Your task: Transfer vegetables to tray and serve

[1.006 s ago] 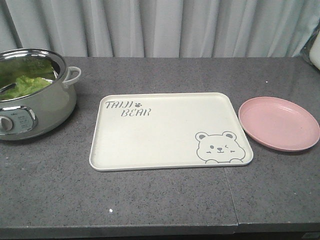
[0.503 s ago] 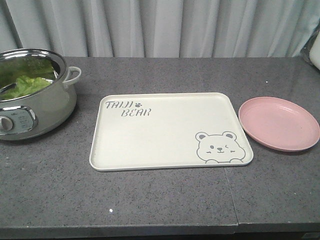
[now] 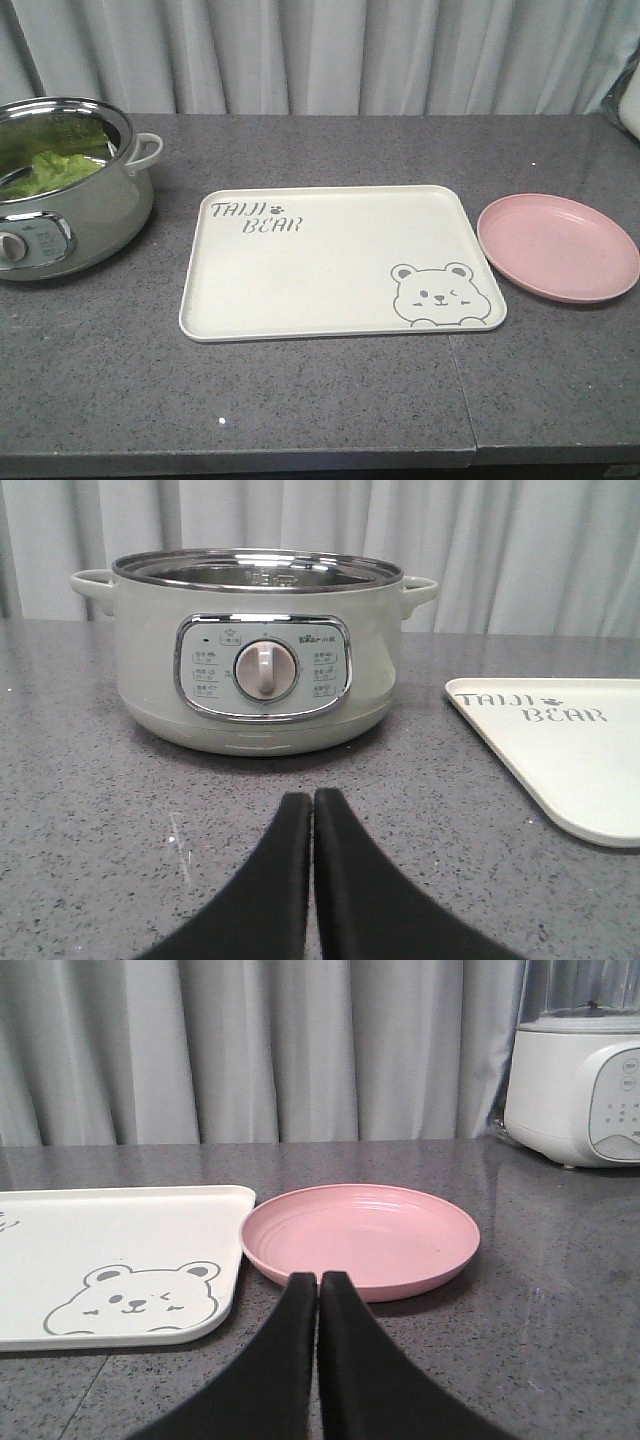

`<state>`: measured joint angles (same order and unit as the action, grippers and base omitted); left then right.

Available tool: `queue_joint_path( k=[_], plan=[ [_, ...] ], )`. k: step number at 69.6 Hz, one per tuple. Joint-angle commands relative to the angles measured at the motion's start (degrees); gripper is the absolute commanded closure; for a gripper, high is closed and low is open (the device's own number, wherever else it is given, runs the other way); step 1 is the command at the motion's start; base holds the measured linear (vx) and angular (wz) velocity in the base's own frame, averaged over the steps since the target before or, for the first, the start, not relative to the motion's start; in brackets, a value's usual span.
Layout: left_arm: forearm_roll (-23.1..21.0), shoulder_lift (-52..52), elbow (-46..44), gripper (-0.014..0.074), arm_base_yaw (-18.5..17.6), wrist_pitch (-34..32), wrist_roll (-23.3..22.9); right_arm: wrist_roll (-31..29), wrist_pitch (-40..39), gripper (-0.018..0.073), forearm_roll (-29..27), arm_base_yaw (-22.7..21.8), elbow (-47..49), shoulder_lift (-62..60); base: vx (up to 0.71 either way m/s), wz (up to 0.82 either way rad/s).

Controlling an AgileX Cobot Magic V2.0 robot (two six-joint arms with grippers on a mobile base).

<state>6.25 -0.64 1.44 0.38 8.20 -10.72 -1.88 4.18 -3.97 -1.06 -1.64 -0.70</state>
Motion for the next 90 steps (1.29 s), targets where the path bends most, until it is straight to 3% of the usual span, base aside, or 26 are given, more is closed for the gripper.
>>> queue_joint_path(
  k=[1, 34, 48, 79, 84, 90],
  plan=[
    [-0.02, -0.89, 0.48, 0.0604, 0.10, -3.97, 0.02, -0.10, -4.52, 0.0564, 0.44, -0.36, -0.35, -0.07, 0.00, 0.00],
    [-0.49, -0.89, 0.49, 0.0604, 0.10, -4.85, -0.10, -0.10, -4.52, 0.0564, 0.44, -0.36, -0.35, -0.07, 0.00, 0.00],
    [-3.90, -0.89, 0.49, 0.0604, 0.10, -11.74, -5.66, 1.88, -7.10, 0.0564, 0.24, -0.36, -0.35, -0.07, 0.00, 0.00],
    [-3.95, -0.89, 0.10, 0.0604, 0.10, -25.72, -5.98, 22.50, -16.00, 0.0564, 0.24, -0.36, -0.22, -0.01, 0.00, 0.00],
    [-3.95, -0.89, 0.10, 0.0604, 0.10, -27.66, -7.60, 26.07, -15.10, 0.0564, 0.46, -0.14, -0.09, -0.01, 0.00, 0.00],
    [-3.95, -0.89, -0.16, 0.0604, 0.10, -29.85, -12.82, 29.48, -14.98, 0.0564, 0.78, 0.62, 2.15, -0.01, 0.00, 0.00]
  ],
)
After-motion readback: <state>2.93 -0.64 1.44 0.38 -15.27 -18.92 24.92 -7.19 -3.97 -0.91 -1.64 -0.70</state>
